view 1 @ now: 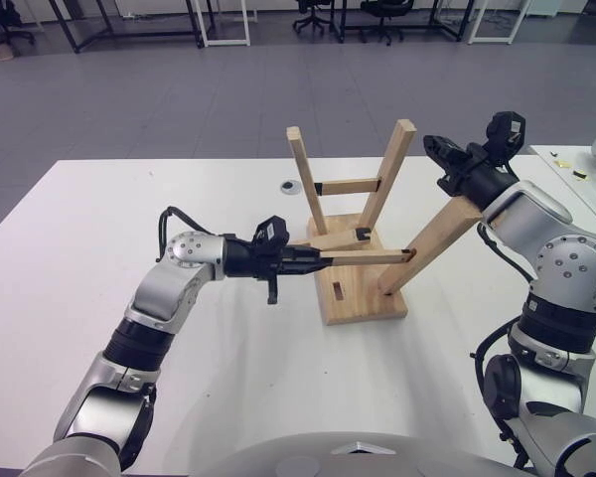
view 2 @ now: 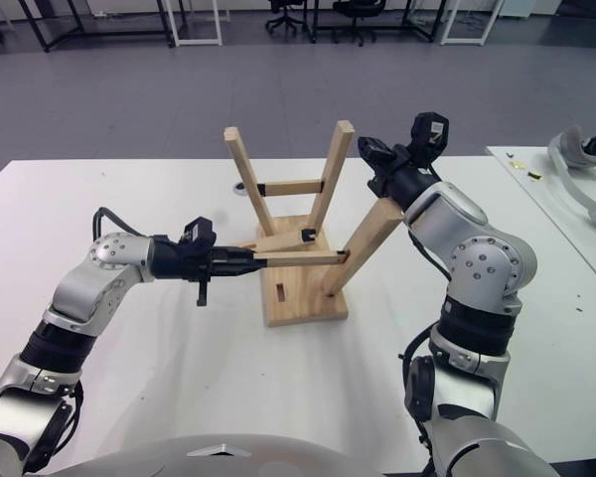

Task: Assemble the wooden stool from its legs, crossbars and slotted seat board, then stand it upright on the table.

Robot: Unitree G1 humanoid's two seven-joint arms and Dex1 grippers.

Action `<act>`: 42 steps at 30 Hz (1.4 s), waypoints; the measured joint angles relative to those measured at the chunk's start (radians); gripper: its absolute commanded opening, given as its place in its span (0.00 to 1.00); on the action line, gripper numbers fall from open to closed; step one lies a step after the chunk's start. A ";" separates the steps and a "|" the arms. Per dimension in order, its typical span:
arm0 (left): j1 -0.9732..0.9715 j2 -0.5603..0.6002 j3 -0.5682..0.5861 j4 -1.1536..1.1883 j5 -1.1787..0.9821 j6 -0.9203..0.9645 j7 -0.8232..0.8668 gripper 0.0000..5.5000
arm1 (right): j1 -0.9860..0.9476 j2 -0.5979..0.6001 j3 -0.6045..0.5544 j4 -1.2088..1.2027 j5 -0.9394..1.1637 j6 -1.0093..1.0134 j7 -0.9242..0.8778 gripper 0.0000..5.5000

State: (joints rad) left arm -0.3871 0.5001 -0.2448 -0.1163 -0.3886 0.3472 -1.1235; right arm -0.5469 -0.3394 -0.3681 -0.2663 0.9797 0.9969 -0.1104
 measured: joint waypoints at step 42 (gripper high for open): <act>-0.054 -0.020 -0.049 -0.031 0.049 0.007 0.028 0.07 | 0.004 0.029 -0.006 -0.021 -0.006 -0.002 -0.012 0.00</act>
State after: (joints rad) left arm -0.4411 0.4803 -0.2943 -0.1470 -0.3395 0.3542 -1.0955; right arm -0.5430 -0.3106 -0.3738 -0.2877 0.9732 0.9951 -0.1223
